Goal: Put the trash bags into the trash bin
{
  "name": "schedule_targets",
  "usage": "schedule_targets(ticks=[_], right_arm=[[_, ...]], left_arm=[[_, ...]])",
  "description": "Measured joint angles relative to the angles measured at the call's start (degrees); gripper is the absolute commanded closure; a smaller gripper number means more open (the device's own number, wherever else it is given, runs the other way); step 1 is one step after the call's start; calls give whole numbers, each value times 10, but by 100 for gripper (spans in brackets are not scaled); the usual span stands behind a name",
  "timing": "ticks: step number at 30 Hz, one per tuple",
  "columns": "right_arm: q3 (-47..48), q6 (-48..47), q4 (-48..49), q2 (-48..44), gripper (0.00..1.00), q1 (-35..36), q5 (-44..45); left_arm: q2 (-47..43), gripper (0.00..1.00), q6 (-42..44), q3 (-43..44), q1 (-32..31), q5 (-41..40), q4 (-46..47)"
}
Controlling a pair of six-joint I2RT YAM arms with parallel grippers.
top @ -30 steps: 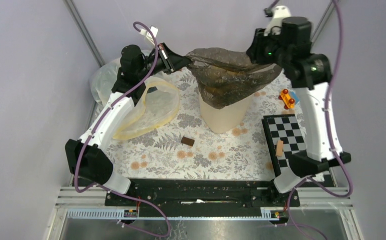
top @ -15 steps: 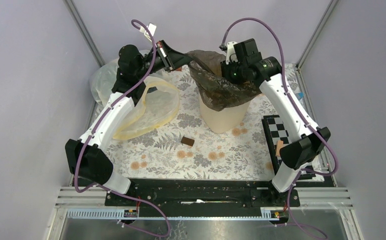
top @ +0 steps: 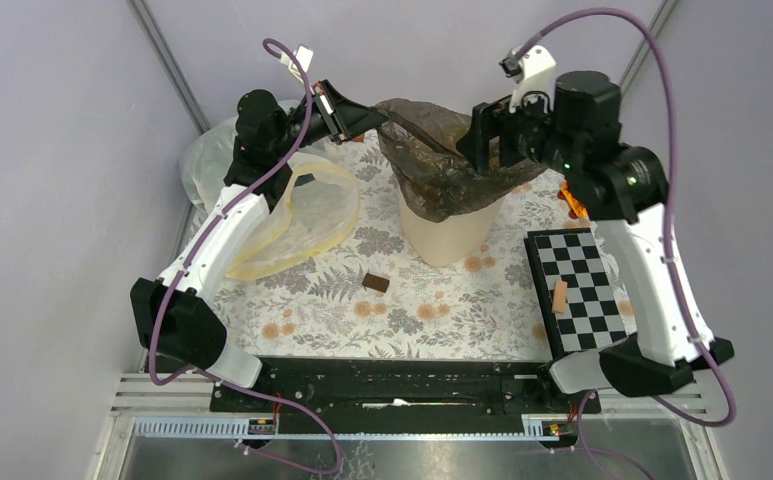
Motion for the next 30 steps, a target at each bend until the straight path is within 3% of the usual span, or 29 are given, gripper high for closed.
schedule_targets(ticks=[6,13,23,30], right_arm=[[-4,-22,23,-35,1,0,-38],[-35,-53,11,-10,0,22,-130],[-39,-112,-40,57,1,109,-14],[-62,-121,-52,88,32,112,65]], left_arm=[[0,100,-1,-3,-1,4,0],[0,100,-1,-3,-2,5,0],[0,100,-2,-3,-3,5,0],[1,100,-2,-3,-3,5,0]])
